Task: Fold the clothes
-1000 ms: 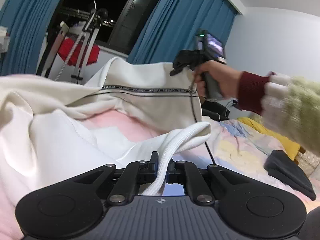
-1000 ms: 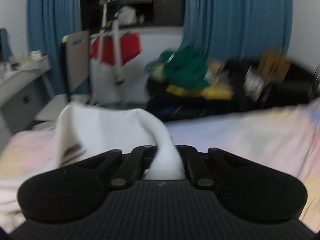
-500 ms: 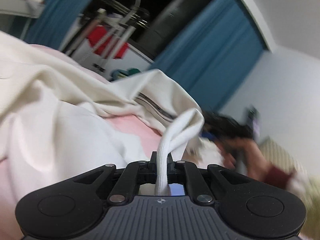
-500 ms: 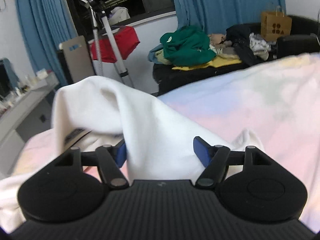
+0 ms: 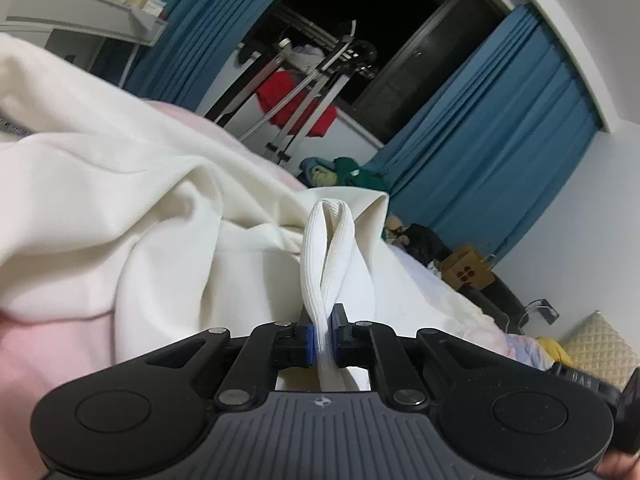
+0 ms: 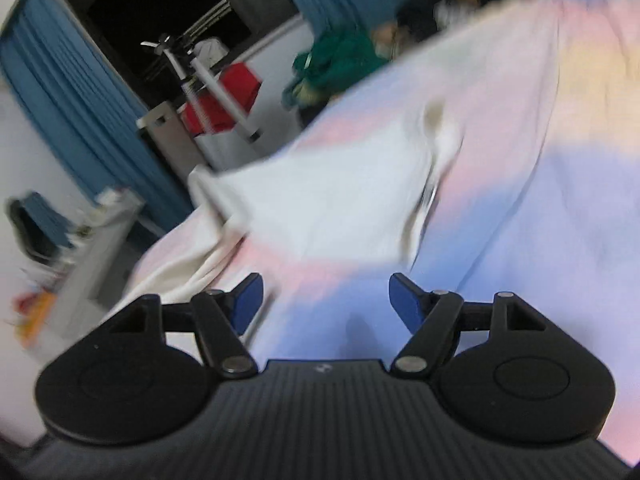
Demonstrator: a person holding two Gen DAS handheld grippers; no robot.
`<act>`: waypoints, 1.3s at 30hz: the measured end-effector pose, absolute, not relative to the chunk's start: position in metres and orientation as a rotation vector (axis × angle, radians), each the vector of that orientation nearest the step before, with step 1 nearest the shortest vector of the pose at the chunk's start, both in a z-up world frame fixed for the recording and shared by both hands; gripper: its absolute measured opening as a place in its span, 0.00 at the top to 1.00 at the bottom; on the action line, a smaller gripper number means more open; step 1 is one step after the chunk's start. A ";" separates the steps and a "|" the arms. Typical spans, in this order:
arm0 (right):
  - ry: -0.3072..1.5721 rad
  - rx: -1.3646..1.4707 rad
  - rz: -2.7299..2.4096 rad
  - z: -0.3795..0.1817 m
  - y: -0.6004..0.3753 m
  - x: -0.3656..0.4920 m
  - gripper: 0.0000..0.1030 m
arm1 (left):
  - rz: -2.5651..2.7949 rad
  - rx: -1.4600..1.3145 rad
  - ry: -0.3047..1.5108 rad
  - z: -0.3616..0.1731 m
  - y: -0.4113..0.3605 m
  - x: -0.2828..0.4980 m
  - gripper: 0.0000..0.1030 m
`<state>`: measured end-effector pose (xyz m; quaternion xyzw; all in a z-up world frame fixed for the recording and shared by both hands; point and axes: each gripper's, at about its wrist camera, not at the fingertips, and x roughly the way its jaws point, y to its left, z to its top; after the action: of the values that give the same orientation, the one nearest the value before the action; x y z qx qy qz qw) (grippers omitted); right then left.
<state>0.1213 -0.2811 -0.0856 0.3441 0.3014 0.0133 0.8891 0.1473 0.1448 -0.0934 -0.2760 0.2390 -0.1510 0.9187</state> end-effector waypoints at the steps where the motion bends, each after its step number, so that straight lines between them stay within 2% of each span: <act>1: 0.668 0.755 0.096 -0.094 -0.275 0.123 0.30 | -0.305 -0.567 0.497 -0.093 0.145 0.145 0.91; 4: 0.776 0.869 0.310 -0.122 -0.247 0.136 0.30 | -0.308 -0.545 0.484 -0.088 0.145 0.137 0.91; 7: 0.850 0.724 0.355 -0.133 -0.209 0.150 0.49 | -0.305 -0.542 0.485 -0.087 0.145 0.133 0.90; 9: 0.880 0.635 0.365 -0.140 -0.189 0.159 0.67 | -0.307 -0.536 0.485 -0.088 0.143 0.134 0.90; 10: 0.880 0.609 0.366 -0.143 -0.183 0.161 0.68 | -0.309 -0.529 0.482 -0.088 0.143 0.134 0.90; 11: 0.869 0.591 0.363 -0.145 -0.178 0.162 0.75 | -0.310 -0.522 0.480 -0.088 0.142 0.135 0.91; 12: 0.854 0.576 0.361 -0.144 -0.175 0.161 0.86 | -0.310 -0.518 0.480 -0.086 0.132 0.146 0.91; 14: 0.818 0.570 0.356 -0.137 -0.179 0.158 0.89 | -0.339 -0.520 0.469 -0.084 0.130 0.144 0.91; 17: 0.780 0.618 0.317 -0.114 -0.200 0.150 0.91 | -0.405 -0.520 0.434 -0.077 0.126 0.137 0.87; 27: 0.519 0.490 -0.063 -0.015 -0.310 0.078 0.92 | -0.618 -0.372 0.408 -0.060 0.083 0.098 0.82; 30: 0.467 0.506 -0.190 -0.006 -0.359 0.071 0.92 | -0.654 -0.304 0.432 -0.063 0.067 0.091 0.78; 34: 0.443 0.536 -0.322 -0.012 -0.421 0.075 0.93 | -0.670 -0.246 0.469 -0.071 0.048 0.095 0.67; 39: 0.565 0.665 -0.393 -0.056 -0.484 0.115 0.91 | -0.633 -0.216 0.517 -0.081 0.046 0.109 0.59</act>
<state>0.1149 -0.4837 -0.0565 0.3197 0.2716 -0.1892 0.8878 0.1090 0.0456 -0.0807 -0.1047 0.2511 -0.3072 0.9119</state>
